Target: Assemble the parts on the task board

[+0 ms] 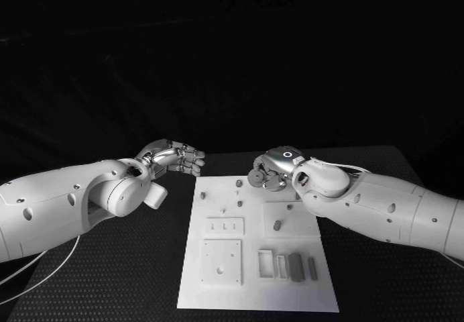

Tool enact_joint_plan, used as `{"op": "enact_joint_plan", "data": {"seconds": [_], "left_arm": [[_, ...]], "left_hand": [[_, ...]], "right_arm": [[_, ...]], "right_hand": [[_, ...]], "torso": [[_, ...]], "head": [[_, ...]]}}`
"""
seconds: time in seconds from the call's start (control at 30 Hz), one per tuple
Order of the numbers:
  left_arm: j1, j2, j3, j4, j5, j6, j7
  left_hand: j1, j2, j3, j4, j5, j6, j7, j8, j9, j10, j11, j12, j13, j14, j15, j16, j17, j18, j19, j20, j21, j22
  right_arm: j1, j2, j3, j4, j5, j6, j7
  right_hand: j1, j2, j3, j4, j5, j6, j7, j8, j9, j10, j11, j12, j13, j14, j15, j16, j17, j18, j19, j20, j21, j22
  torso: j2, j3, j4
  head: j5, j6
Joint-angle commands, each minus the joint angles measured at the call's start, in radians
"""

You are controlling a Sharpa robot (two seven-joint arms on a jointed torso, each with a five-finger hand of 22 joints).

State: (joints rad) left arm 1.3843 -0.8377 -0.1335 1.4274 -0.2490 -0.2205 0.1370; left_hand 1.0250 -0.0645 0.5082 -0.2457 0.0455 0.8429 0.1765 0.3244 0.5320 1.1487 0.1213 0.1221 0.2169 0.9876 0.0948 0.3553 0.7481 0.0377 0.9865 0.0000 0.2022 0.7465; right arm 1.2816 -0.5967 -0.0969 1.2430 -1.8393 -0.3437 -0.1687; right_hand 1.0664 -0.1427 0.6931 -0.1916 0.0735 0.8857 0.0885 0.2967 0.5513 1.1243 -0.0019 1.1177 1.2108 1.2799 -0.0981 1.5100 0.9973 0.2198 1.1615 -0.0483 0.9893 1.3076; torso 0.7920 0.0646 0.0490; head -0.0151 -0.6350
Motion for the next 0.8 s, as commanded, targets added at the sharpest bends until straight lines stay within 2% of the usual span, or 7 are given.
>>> {"op": "enact_joint_plan", "data": {"seconds": [0.03, 0.17, 0.3, 0.43, 0.67, 0.8], "left_arm": [[0.001, 0.002, 0.001, 0.003, -0.003, 0.003, 0.008], [0.001, 0.004, 0.001, 0.002, -0.003, 0.003, 0.009], [0.001, 0.007, 0.001, 0.001, -0.003, 0.003, 0.008], [0.001, 0.008, 0.001, 0.000, -0.003, 0.004, 0.008], [0.001, 0.009, 0.001, 0.001, -0.003, 0.004, 0.008], [0.001, 0.009, 0.001, 0.002, -0.003, 0.004, 0.008]], "left_hand": [[0.004, -0.003, -0.002, 0.005, 0.004, -0.005, 0.004, -0.004, 0.002, 0.002, 0.005, -0.006, 0.002, 0.001, 0.004, -0.005, 0.002, 0.021, -0.005, -0.001, -0.007, 0.002], [0.004, -0.004, -0.002, 0.005, 0.004, -0.005, 0.004, -0.004, 0.002, 0.002, 0.005, -0.006, 0.002, 0.001, 0.004, -0.005, 0.002, 0.021, -0.005, -0.001, -0.007, 0.002], [0.004, -0.003, -0.002, 0.005, 0.004, -0.005, 0.004, -0.004, 0.002, 0.002, 0.005, -0.007, 0.002, 0.001, 0.004, -0.005, 0.002, 0.020, -0.005, -0.001, -0.007, 0.002], [0.004, -0.003, -0.002, 0.005, 0.004, -0.005, 0.004, -0.005, 0.002, 0.002, 0.005, -0.007, 0.002, 0.001, 0.004, -0.006, 0.003, 0.021, -0.005, -0.001, -0.007, 0.002], [0.004, -0.003, -0.002, 0.005, 0.004, -0.005, 0.004, -0.005, 0.002, 0.003, 0.005, -0.007, 0.003, 0.002, 0.004, -0.006, 0.003, 0.020, -0.005, -0.001, -0.008, 0.002], [0.004, -0.003, -0.002, 0.006, 0.004, -0.005, 0.004, -0.005, 0.002, 0.003, 0.005, -0.008, 0.003, 0.002, 0.004, -0.007, 0.003, 0.020, -0.005, -0.001, -0.008, 0.002]], "right_arm": [[0.000, 0.026, 0.000, -0.003, -0.074, -0.018, -0.024], [0.000, 0.068, -0.007, -0.018, -0.093, -0.020, -0.030], [-0.002, 0.098, -0.025, -0.032, -0.096, -0.018, -0.030], [-0.009, 0.123, -0.034, -0.056, -0.097, -0.016, -0.028], [-0.015, 0.145, -0.050, -0.077, -0.101, -0.012, -0.027], [-0.017, 0.149, -0.055, -0.079, -0.103, -0.011, -0.026]], "right_hand": [[0.001, -0.010, 0.004, 0.006, 0.006, 0.113, 0.019, 0.002, 0.013, 0.008, 0.000, 0.004, -0.002, 0.012, -0.007, 0.001, 0.000, 0.042, 0.006, -0.002, 0.001, 0.015], [0.001, -0.013, 0.005, 0.008, 0.006, 0.113, 0.019, 0.001, 0.013, 0.009, 0.000, 0.003, -0.004, 0.013, -0.007, 0.000, 0.001, 0.042, 0.007, -0.003, 0.000, 0.015], [0.001, -0.017, 0.006, 0.011, 0.006, 0.113, 0.019, 0.001, 0.013, 0.010, 0.000, 0.003, -0.005, 0.013, -0.007, 0.000, 0.000, 0.042, 0.008, -0.004, 0.000, 0.014], [0.001, -0.018, 0.006, 0.011, 0.006, 0.114, 0.019, 0.000, 0.013, 0.010, 0.000, 0.003, -0.006, 0.014, -0.007, -0.001, 0.001, 0.042, 0.008, -0.004, -0.001, 0.014], [0.002, -0.018, 0.007, 0.012, 0.006, 0.113, 0.019, 0.000, 0.013, 0.011, 0.000, 0.002, -0.007, 0.015, -0.007, -0.001, 0.002, 0.042, 0.009, -0.004, -0.001, 0.014], [0.002, -0.018, 0.008, 0.012, 0.006, 0.113, 0.019, 0.000, 0.013, 0.011, 0.000, 0.002, -0.007, 0.015, -0.007, -0.001, 0.001, 0.042, 0.009, -0.004, -0.001, 0.014]], "torso": [[0.000, 0.0001, 0.0018], [0.001, -0.0004, 0.0032], [0.002, -0.0010, 0.0055], [0.002, -0.0022, 0.0077], [0.002, -0.0014, 0.0045], [0.002, -0.0009, 0.0035]], "head": [[0.001, 0.002], [0.001, 0.004], [0.000, 0.005], [0.001, 0.003], [0.005, 0.001], [0.007, 0.000]]}}
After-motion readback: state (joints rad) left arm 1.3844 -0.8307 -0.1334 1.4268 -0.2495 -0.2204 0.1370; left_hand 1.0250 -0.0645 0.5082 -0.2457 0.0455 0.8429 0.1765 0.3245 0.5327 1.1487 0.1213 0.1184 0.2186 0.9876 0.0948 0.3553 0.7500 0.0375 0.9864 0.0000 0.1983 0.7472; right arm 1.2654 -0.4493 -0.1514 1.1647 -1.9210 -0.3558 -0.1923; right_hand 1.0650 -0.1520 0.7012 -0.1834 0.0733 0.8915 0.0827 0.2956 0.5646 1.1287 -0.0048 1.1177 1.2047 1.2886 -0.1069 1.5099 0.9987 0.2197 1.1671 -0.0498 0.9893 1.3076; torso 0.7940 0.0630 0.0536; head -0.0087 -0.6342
